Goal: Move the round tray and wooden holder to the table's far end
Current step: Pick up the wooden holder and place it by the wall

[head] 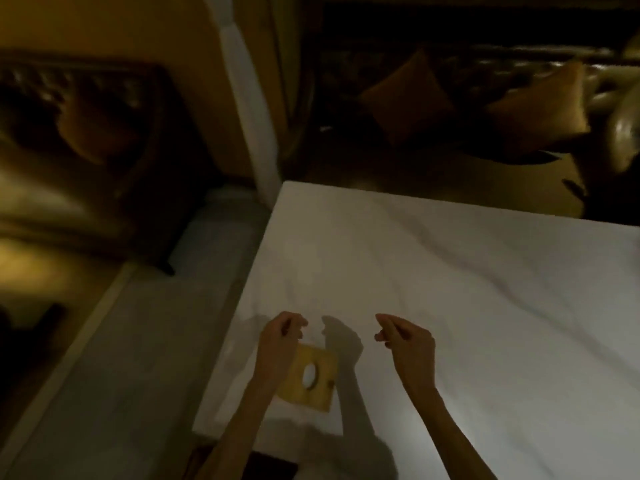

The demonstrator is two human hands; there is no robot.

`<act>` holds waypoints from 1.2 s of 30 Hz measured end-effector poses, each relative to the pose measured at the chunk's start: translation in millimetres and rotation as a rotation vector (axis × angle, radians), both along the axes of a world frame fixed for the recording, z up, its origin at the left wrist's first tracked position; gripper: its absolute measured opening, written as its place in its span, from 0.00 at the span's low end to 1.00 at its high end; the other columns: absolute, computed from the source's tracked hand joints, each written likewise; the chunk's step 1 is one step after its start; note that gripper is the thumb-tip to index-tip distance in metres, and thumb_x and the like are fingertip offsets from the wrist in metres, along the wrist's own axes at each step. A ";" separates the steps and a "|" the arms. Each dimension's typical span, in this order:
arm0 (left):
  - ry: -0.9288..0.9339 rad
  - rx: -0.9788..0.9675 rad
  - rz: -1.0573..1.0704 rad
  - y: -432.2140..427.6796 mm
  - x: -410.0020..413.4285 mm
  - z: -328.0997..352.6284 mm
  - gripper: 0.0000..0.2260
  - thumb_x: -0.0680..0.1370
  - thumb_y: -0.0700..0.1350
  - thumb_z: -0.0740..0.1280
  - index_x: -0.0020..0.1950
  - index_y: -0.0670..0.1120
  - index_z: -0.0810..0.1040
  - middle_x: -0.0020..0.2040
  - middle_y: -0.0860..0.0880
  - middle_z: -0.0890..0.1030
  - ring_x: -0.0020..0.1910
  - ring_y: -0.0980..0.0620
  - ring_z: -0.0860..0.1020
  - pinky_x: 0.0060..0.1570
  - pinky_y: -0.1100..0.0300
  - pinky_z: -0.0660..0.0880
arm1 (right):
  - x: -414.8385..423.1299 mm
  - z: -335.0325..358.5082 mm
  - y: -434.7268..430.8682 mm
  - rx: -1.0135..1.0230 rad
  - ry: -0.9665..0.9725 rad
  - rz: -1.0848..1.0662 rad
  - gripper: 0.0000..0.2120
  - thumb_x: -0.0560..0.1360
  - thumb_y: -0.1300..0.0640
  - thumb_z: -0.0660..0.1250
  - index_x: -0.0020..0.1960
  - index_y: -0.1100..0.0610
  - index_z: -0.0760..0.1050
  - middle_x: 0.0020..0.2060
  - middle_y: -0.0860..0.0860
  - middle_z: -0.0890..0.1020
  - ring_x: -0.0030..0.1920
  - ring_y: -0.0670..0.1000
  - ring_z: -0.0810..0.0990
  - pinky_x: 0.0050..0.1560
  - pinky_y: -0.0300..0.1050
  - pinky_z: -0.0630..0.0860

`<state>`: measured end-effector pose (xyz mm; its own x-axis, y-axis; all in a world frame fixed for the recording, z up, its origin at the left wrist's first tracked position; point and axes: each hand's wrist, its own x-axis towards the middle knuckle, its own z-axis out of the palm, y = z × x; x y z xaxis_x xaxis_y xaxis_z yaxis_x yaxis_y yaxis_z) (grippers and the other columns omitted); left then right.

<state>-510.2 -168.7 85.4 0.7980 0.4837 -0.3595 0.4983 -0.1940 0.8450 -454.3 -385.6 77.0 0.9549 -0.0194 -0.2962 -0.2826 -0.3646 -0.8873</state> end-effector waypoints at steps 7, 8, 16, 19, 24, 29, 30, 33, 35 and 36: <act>0.130 -0.078 0.155 33.0 -92.7 -74.4 0.06 0.79 0.42 0.62 0.48 0.45 0.79 0.42 0.44 0.81 0.40 0.46 0.79 0.40 0.55 0.76 | -68.2 -46.7 45.0 -0.078 0.141 0.095 0.09 0.77 0.56 0.70 0.43 0.43 0.82 0.34 0.48 0.87 0.37 0.48 0.86 0.44 0.55 0.84; 0.146 -0.069 0.144 31.2 -101.3 -85.4 0.05 0.79 0.43 0.63 0.49 0.46 0.78 0.45 0.44 0.81 0.43 0.46 0.79 0.43 0.53 0.76 | -76.6 -55.2 46.9 -0.089 0.168 0.092 0.09 0.77 0.57 0.69 0.43 0.43 0.82 0.35 0.49 0.87 0.38 0.49 0.86 0.44 0.55 0.84; 0.222 0.028 -0.128 23.0 -79.8 -131.6 0.24 0.79 0.44 0.65 0.73 0.40 0.64 0.67 0.39 0.73 0.64 0.42 0.74 0.64 0.51 0.71 | -115.9 -95.2 81.8 -0.093 0.401 0.077 0.21 0.78 0.52 0.68 0.69 0.57 0.73 0.58 0.55 0.81 0.55 0.57 0.82 0.56 0.53 0.81; 0.237 0.048 -0.279 23.3 -48.9 -132.3 0.28 0.79 0.45 0.63 0.76 0.44 0.56 0.72 0.39 0.67 0.67 0.42 0.70 0.60 0.56 0.68 | -110.7 -95.6 99.5 -0.074 0.436 0.071 0.25 0.78 0.49 0.67 0.72 0.54 0.66 0.53 0.51 0.79 0.51 0.57 0.83 0.51 0.54 0.82; 0.349 0.073 -0.586 22.7 -19.4 -138.0 0.33 0.77 0.44 0.66 0.77 0.49 0.52 0.77 0.40 0.56 0.72 0.41 0.62 0.67 0.50 0.65 | -102.2 -102.7 115.0 -0.089 0.552 -0.023 0.33 0.76 0.48 0.70 0.75 0.56 0.61 0.57 0.53 0.80 0.56 0.58 0.80 0.59 0.53 0.77; 0.383 0.186 -0.638 10.2 -10.9 -132.3 0.26 0.74 0.35 0.66 0.70 0.39 0.63 0.67 0.35 0.68 0.63 0.39 0.71 0.56 0.52 0.71 | -94.5 -106.0 107.3 -0.174 0.606 -0.029 0.21 0.73 0.49 0.72 0.62 0.57 0.74 0.56 0.55 0.82 0.56 0.56 0.81 0.54 0.46 0.77; 0.401 0.178 -0.617 4.0 -11.2 -128.8 0.26 0.73 0.34 0.66 0.70 0.39 0.63 0.66 0.35 0.69 0.61 0.39 0.72 0.52 0.53 0.72 | -91.8 -104.2 101.3 -0.197 0.608 -0.001 0.20 0.73 0.48 0.72 0.61 0.56 0.75 0.55 0.54 0.83 0.55 0.55 0.81 0.51 0.44 0.75; 0.452 0.083 -0.500 -23.9 -12.1 -119.7 0.28 0.72 0.33 0.66 0.70 0.40 0.61 0.65 0.35 0.68 0.60 0.40 0.72 0.46 0.57 0.71 | -82.9 -97.6 73.0 -0.288 0.570 0.090 0.15 0.73 0.50 0.71 0.56 0.57 0.77 0.50 0.54 0.83 0.51 0.54 0.82 0.50 0.44 0.77; 0.441 0.025 -0.418 -49.2 -6.2 -112.1 0.29 0.72 0.33 0.66 0.71 0.41 0.60 0.67 0.34 0.66 0.60 0.39 0.72 0.47 0.56 0.73 | -77.9 -93.5 49.1 -0.257 0.485 0.036 0.09 0.74 0.53 0.70 0.51 0.57 0.76 0.45 0.53 0.82 0.48 0.55 0.82 0.53 0.48 0.80; 0.431 0.018 -0.388 -63.0 0.6 -106.0 0.29 0.73 0.33 0.66 0.71 0.41 0.60 0.67 0.34 0.66 0.59 0.38 0.73 0.47 0.54 0.74 | -75.7 -91.8 36.7 -0.221 0.442 -0.012 0.11 0.75 0.54 0.70 0.55 0.57 0.76 0.48 0.54 0.82 0.51 0.56 0.82 0.58 0.49 0.79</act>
<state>-509.6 -231.8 -20.6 0.7014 0.1942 -0.6858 0.6865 -0.4433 0.5764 -530.0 -348.9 -14.7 0.7384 -0.1375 -0.6602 -0.6197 -0.5246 -0.5838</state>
